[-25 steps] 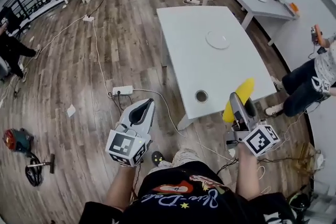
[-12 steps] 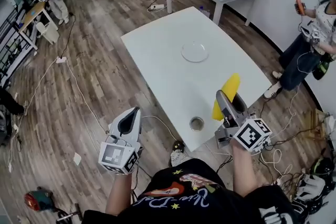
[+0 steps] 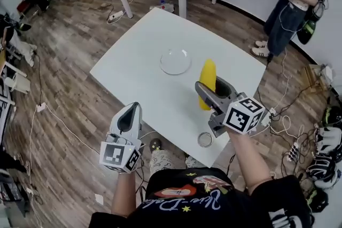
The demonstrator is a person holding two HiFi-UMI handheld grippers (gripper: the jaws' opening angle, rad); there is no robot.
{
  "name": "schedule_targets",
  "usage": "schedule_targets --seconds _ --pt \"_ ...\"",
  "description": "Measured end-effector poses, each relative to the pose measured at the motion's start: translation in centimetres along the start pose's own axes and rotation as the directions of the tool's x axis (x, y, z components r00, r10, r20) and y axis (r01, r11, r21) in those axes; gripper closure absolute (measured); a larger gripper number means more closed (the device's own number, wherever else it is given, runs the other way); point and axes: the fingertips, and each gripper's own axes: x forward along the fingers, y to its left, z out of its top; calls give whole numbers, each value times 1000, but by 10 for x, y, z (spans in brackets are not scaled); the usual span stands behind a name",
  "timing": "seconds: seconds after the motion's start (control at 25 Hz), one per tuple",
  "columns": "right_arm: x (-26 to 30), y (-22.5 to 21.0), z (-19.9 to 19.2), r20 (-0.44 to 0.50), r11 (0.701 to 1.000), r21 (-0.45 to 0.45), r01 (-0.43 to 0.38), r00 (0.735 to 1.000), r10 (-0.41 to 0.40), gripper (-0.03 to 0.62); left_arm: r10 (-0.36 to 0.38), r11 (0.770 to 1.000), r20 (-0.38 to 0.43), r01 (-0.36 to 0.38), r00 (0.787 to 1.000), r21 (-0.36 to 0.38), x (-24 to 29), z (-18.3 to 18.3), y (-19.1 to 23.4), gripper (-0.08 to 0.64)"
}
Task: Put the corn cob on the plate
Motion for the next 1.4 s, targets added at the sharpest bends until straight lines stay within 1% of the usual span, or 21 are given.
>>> schedule_targets --seconds 0.08,0.12,0.16,0.24,0.32,0.4,0.56,0.68,0.88,0.96,1.04,1.12,1.2,1.28,1.32,1.4 --pt "28 -10 -6 -39 995 -78 61 997 -64 333 -95 995 -8 95 995 -24 26 -7 19 574" --pt "43 -16 -9 -54 988 -113 102 993 -109 333 -149 988 -12 149 989 -35 40 -11 28 574" --pt "58 -22 -12 -66 980 -136 143 986 -153 333 -202 979 -19 201 979 -42 54 -14 36 574" --pt "89 -35 -18 -82 965 -152 214 970 -228 333 -287 957 -38 285 957 -46 78 -19 53 574" --pt "116 -50 -22 -85 950 -145 277 953 -291 333 -343 939 -48 341 938 -40 103 -22 66 574" --pt "134 -65 -27 -80 934 -116 339 934 -349 333 -394 919 -44 393 918 -24 125 -24 71 574" --pt "147 -89 -39 -78 894 -45 446 890 -449 333 -490 871 -59 491 870 8 154 -36 69 574" --pt "155 -105 -54 -125 864 -40 502 855 -503 333 -540 841 -52 540 840 -13 166 -37 69 574" --pt "182 -130 -63 -225 836 -109 538 806 -548 333 -601 799 -51 599 797 -48 182 -37 73 574" --pt "193 -140 -68 -266 826 -145 544 783 -563 332 -613 790 -53 610 789 -61 185 -40 78 574" --pt "208 -151 -76 -320 820 -182 542 756 -571 333 -618 786 -54 613 785 -82 189 -43 89 574" --pt "226 -162 -86 -391 821 -220 527 724 -569 332 -618 785 -60 611 784 -98 197 -44 105 574" --pt "243 -171 -95 -456 825 -266 498 689 -563 331 -614 788 -72 607 786 -100 202 -45 120 574" --pt "256 -180 -100 -488 819 -337 465 657 -574 332 -610 792 -78 603 788 -94 207 -46 131 574" --pt "258 -184 -104 -509 814 -366 452 635 -581 333 -606 795 -78 600 791 -92 209 -46 133 574" --pt "258 -189 -115 -559 813 -388 434 590 -582 332 -603 797 -79 597 794 -92 214 -48 132 574"
